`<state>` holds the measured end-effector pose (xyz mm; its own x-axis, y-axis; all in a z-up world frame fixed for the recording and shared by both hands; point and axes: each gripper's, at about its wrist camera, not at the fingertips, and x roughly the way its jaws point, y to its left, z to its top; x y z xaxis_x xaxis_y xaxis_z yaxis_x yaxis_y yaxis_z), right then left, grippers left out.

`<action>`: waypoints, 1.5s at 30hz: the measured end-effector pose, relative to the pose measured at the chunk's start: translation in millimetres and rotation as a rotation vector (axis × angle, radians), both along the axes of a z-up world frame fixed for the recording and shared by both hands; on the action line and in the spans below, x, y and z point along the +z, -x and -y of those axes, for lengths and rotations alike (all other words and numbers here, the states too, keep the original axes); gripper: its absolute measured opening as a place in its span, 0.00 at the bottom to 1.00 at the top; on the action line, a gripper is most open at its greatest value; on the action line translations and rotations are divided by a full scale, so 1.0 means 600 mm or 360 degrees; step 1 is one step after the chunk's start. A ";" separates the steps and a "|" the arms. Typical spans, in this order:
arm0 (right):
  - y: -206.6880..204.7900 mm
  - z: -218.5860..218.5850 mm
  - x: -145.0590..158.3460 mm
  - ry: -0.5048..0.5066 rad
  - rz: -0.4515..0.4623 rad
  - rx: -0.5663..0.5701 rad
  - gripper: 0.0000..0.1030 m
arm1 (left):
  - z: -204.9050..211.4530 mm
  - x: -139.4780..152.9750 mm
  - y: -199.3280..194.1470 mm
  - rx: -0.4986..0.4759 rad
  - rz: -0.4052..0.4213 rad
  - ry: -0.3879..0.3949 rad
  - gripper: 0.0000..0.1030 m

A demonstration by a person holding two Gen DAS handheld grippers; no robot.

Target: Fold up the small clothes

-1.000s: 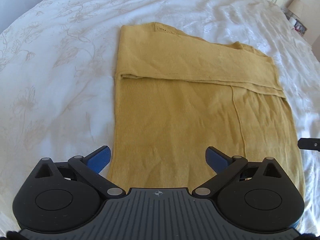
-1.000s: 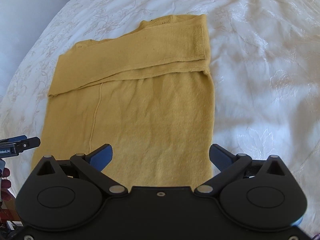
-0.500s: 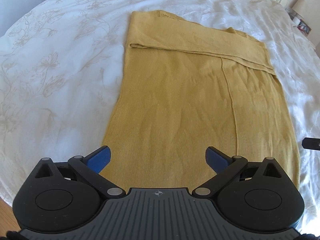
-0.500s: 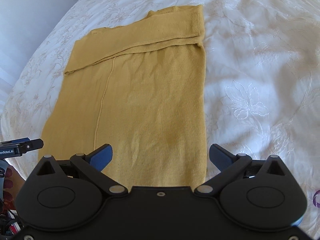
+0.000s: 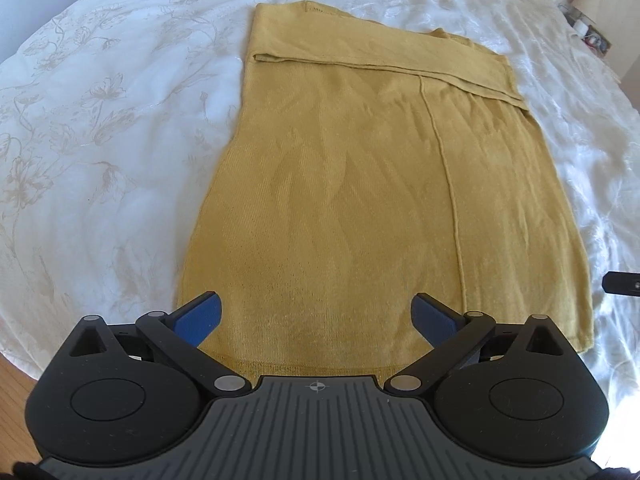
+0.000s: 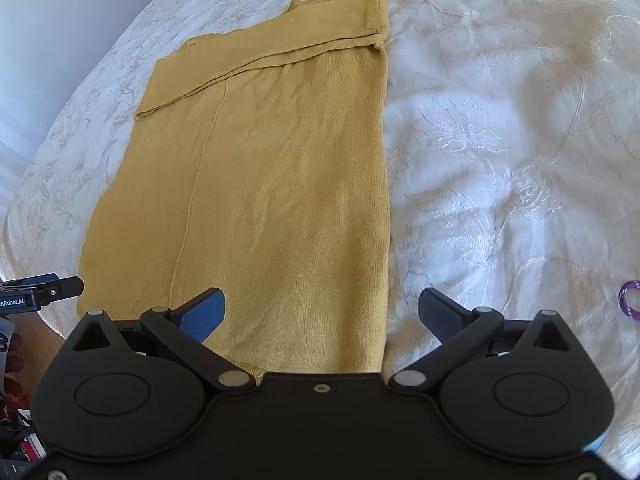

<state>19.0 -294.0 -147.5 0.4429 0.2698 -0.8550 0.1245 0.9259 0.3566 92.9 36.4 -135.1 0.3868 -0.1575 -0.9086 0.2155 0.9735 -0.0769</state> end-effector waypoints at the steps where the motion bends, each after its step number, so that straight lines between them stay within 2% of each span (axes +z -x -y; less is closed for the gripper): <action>1: 0.006 -0.004 0.000 -0.0005 0.0003 -0.0012 0.99 | -0.002 -0.001 0.002 -0.0012 0.0002 0.0006 1.00; 15: 0.067 -0.073 0.006 0.0017 0.0020 -0.0168 0.99 | -0.069 -0.018 0.056 -0.0116 0.0078 0.0079 1.00; 26: 0.100 -0.121 0.011 0.0075 0.0049 -0.0181 0.99 | -0.119 -0.049 0.026 -0.0040 0.0110 0.0142 1.00; 31: 0.106 -0.129 0.007 0.0076 0.0070 -0.0188 0.99 | -0.123 -0.072 -0.003 -0.0006 0.0050 0.0164 1.00; 35: 0.104 -0.119 -0.003 0.0061 0.0070 -0.0250 0.99 | -0.110 -0.103 -0.019 -0.0065 -0.0063 0.0152 1.00; 39: 0.101 -0.095 -0.012 0.0058 0.0070 -0.0350 0.99 | -0.098 -0.125 -0.023 -0.0121 -0.0122 0.0112 1.00; 43: 0.095 -0.069 -0.028 -0.0007 0.0053 -0.0418 0.99 | -0.101 -0.132 -0.030 -0.0128 -0.0173 0.0125 1.00; 45: 0.088 -0.059 -0.043 -0.0046 -0.0004 -0.0462 0.99 | -0.103 -0.134 -0.033 -0.0142 -0.0192 0.0127 1.00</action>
<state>-33.9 -258.6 -173.1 0.5028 0.1564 -0.8502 0.3838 0.8409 0.3816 112.7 98.1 -215.3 0.2570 -0.2599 -0.9308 0.2856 0.9406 -0.1838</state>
